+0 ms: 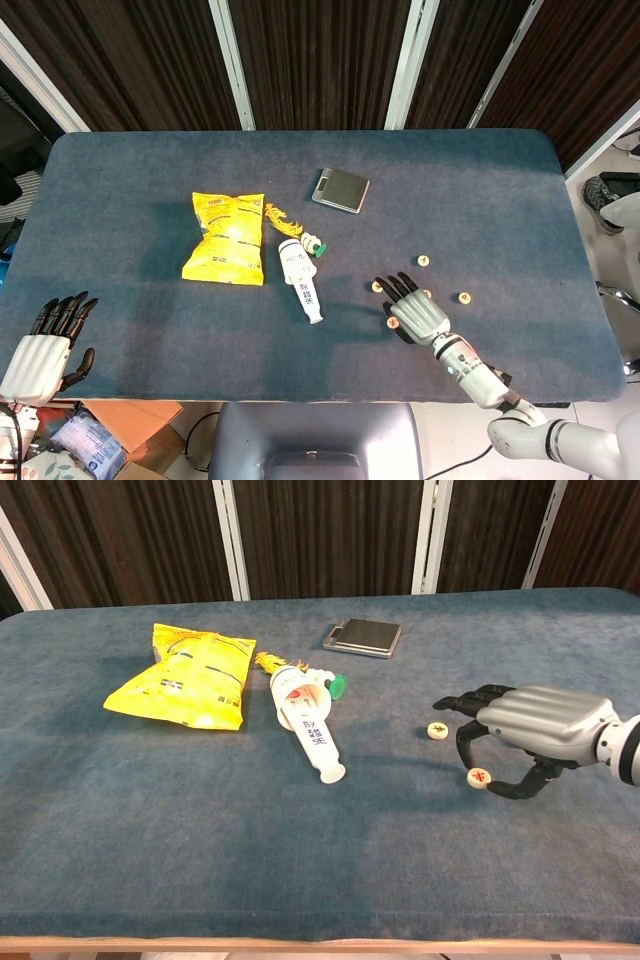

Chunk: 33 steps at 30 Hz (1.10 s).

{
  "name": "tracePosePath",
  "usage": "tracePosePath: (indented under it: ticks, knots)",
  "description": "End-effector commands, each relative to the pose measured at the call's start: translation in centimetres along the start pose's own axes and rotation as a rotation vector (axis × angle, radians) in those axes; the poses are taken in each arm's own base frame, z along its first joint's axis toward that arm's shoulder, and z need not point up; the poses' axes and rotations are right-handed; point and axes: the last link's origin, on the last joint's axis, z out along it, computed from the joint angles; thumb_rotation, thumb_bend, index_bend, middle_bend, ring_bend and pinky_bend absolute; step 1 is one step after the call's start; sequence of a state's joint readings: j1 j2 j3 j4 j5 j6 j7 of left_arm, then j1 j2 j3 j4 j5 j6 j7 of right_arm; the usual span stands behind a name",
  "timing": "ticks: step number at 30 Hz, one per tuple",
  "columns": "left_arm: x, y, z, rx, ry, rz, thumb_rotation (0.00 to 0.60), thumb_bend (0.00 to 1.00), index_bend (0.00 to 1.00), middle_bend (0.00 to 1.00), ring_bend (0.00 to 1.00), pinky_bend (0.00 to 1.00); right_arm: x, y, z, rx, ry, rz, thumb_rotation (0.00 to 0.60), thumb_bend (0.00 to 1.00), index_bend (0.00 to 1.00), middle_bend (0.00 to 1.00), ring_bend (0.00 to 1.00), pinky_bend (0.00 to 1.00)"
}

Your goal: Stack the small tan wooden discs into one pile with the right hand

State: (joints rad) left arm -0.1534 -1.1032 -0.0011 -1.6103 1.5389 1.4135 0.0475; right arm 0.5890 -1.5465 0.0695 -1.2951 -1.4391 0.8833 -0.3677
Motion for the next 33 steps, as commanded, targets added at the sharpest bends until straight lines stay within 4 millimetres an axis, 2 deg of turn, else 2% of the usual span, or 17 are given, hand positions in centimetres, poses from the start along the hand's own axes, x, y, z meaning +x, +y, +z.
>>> tracePosePath:
  ticks: [1,10,16,23,28,33]
  knots:
    - [0.0,0.1,-0.1,-0.004,-0.001,0.001,0.6,0.51,0.0,0.0,0.0,0.04,-0.1,-0.1,0.0,-0.001,-0.004,-0.002,0.6,0.47,0.58,0.0,0.0,0.0]
    - [0.0,0.0,0.0,-0.003,-0.003,0.005,0.6,0.51,0.0,0.0,0.0,0.04,0.1,-0.2,0.5,-0.016,0.016,0.015,0.6,0.47,0.63,0.0,0.0,0.0]
    - [0.0,0.0,0.0,0.001,-0.003,0.001,0.6,0.51,0.0,0.0,0.0,0.04,1.7,0.4,1.2,-0.052,0.071,0.067,0.6,0.47,0.63,0.0,0.0,0.0]
    - [0.0,0.0,0.0,0.002,0.001,0.003,0.6,0.51,0.0,0.0,0.0,0.04,3.4,0.5,4.1,-0.097,0.085,0.083,0.6,0.47,0.63,0.0,0.0,0.0]
    - [0.0,0.0,0.1,0.004,-0.002,0.007,0.6,0.51,0.0,0.0,0.0,0.04,3.4,0.2,6.0,-0.123,0.059,0.068,0.6,0.48,0.63,0.0,0.0,0.0]
    - [0.0,-0.1,0.0,0.007,0.001,0.004,0.6,0.51,0.0,0.0,0.0,0.04,3.3,-0.1,7.0,-0.139,0.047,0.065,0.6,0.48,0.63,0.0,0.0,0.0]
